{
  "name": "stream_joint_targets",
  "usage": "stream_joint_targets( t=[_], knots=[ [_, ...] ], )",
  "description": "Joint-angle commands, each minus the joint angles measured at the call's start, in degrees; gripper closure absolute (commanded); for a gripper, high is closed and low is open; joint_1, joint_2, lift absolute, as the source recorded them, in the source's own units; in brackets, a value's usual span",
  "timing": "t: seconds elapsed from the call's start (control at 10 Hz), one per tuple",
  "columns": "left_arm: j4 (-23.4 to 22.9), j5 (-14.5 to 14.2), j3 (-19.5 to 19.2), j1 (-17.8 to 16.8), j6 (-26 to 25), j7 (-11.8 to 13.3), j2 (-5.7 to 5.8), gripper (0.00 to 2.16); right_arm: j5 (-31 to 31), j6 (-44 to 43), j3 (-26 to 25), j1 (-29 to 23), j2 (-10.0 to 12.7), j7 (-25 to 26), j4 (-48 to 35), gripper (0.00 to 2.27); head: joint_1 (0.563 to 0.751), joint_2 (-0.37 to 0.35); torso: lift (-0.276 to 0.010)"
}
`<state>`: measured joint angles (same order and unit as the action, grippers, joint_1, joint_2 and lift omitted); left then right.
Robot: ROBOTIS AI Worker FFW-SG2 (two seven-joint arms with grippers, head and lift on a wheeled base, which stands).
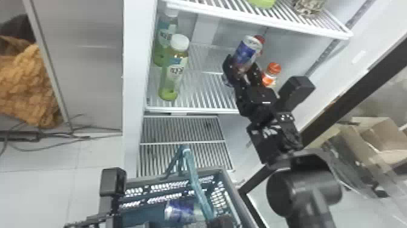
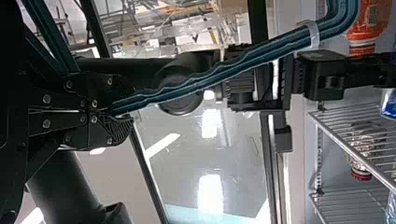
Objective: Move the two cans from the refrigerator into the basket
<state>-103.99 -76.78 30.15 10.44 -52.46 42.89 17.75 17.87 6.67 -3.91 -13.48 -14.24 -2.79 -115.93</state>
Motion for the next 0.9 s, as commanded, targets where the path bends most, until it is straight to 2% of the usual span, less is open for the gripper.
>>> stream_joint_targets(
  t=[0.0, 0.5, 0.8],
  knots=[
    [0.0, 0.0, -0.1, 0.1, 0.01, 0.01, -0.09, 1.18, 0.99, 0.78, -1.0, -3.81, 0.17, -0.11, -3.95, 0.8, 0.695, -0.35, -0.276],
    [0.0, 0.11, -0.33, 0.24, 0.01, 0.01, -0.17, 1.18, 4.41, 1.76, -1.0, -12.67, 0.26, -0.55, -14.5, 0.8, 0.695, -0.35, -0.276],
    [0.0, 0.0, -0.45, 0.38, 0.01, 0.09, -0.09, 1.18, 6.58, 5.42, -1.68, -19.0, 0.44, -0.64, -21.53, 0.8, 0.695, -0.35, -0.276]
  ],
)
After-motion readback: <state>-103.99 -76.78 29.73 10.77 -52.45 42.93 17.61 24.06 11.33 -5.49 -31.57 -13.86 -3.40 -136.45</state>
